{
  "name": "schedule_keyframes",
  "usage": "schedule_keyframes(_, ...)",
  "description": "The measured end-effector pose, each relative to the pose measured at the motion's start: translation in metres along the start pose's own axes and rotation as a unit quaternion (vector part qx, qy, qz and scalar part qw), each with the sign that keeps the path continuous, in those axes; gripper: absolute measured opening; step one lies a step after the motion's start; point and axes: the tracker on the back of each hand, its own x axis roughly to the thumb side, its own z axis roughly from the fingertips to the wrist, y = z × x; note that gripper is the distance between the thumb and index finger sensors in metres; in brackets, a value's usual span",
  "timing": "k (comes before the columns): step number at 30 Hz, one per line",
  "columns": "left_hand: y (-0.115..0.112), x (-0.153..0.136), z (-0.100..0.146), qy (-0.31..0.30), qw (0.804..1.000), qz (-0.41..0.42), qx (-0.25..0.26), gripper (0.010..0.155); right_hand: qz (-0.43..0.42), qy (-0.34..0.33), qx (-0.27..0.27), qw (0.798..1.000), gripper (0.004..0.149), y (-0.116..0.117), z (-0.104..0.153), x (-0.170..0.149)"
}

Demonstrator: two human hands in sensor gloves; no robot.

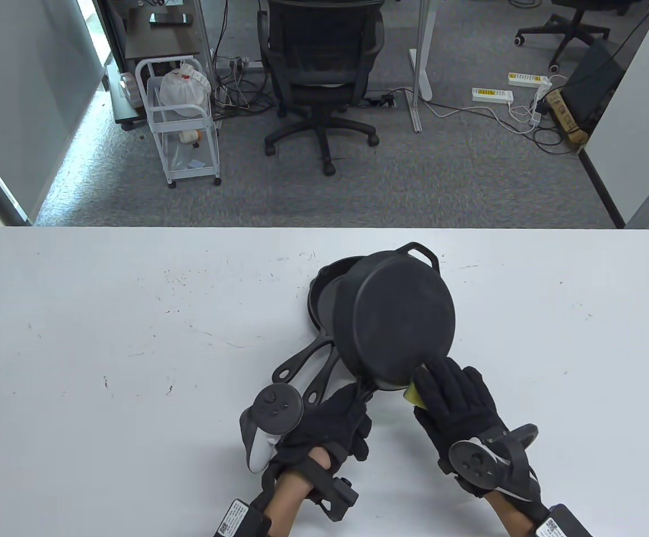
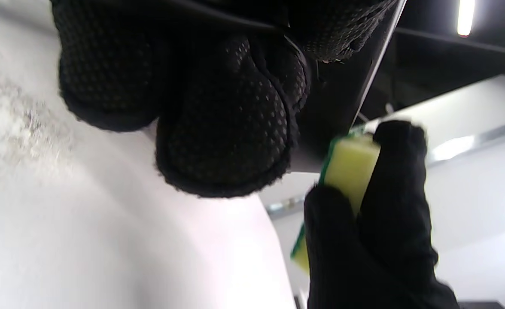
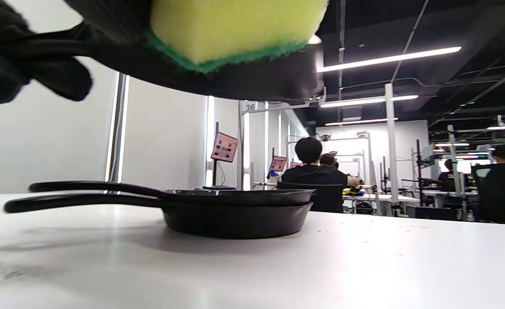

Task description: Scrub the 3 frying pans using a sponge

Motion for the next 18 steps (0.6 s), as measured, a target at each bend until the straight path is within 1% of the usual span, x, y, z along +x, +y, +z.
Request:
schedule_keyframes(2,-0.007,0.002,-0.001,-0.003,0.999,-0.032,-0.021,0.059,-0.001,-0.016,-0.007,1.000,0.069,-0.001,0.001,0.007)
schedule_keyframes(3,-0.012,0.004,-0.002,-0.005,0.997,-0.065,-0.037,0.059,-0.007,-0.020,-0.020,1.000,0.069,-0.005,0.002,0.009)
schedule_keyframes(5,-0.019,0.008,-0.003,-0.009,0.993,-0.100,-0.067,0.058,-0.008,-0.016,-0.037,0.999,0.069,-0.015,0.002,0.009)
schedule_keyframes(8,-0.026,0.014,-0.004,-0.021,0.984,-0.137,-0.108,0.057,-0.015,0.012,-0.069,0.997,0.069,-0.031,0.001,-0.003)
schedule_keyframes(10,-0.028,0.018,-0.004,-0.032,0.979,-0.151,-0.135,0.057,-0.041,0.068,-0.095,0.992,0.069,-0.041,0.000,-0.025)
schedule_keyframes(11,-0.028,0.018,-0.004,-0.037,0.978,-0.151,-0.138,0.057,-0.056,0.086,-0.094,0.990,0.069,-0.042,0.000,-0.034)
schedule_keyframes(12,-0.027,0.018,-0.004,-0.041,0.979,-0.144,-0.138,0.057,-0.084,0.118,-0.080,0.986,0.069,-0.041,-0.001,-0.048)
schedule_keyframes(13,-0.025,0.018,-0.004,-0.043,0.981,-0.136,-0.132,0.057,-0.098,0.136,-0.070,0.983,0.070,-0.039,-0.001,-0.056)
schedule_keyframes(15,-0.018,0.017,-0.003,-0.045,0.987,-0.109,-0.107,0.057,-0.116,0.176,-0.046,0.976,0.070,-0.028,0.000,-0.076)
schedule_keyframes(16,-0.013,0.016,-0.002,-0.047,0.991,-0.094,-0.086,0.057,-0.114,0.193,-0.027,0.974,0.070,-0.020,0.001,-0.084)
schedule_keyframes(18,-0.005,0.015,0.000,-0.051,0.995,-0.069,-0.043,0.057,-0.111,0.198,0.003,0.974,0.070,-0.008,0.001,-0.090)
